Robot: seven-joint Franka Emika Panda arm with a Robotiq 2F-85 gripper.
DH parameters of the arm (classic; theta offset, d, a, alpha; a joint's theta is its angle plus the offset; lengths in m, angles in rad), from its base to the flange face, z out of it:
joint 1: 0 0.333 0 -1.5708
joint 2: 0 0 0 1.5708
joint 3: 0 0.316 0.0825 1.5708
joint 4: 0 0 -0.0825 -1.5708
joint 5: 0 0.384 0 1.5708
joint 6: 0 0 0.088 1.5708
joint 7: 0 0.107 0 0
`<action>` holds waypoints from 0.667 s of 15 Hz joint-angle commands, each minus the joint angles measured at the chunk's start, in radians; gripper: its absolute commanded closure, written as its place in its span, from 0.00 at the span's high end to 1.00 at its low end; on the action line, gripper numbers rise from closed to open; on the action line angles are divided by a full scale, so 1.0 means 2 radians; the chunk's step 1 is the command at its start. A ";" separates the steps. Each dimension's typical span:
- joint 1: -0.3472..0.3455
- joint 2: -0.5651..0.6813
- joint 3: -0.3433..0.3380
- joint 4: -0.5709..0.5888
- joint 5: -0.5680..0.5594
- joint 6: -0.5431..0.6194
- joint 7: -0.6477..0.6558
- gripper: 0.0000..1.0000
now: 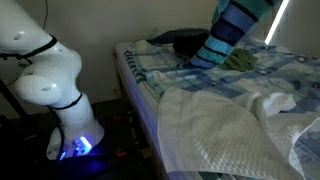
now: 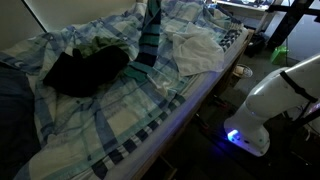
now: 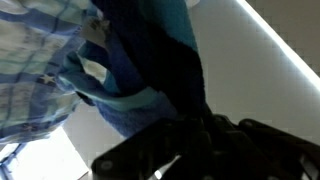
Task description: Unfold the blue towel.
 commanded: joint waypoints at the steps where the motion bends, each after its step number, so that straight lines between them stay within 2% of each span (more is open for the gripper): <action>1: -0.046 -0.032 0.014 -0.071 -0.005 -0.011 0.071 0.01; 5: -0.022 -0.033 -0.017 -0.142 0.050 0.016 0.078 0.01; 10: -0.021 -0.026 -0.048 -0.198 0.104 0.032 0.071 0.01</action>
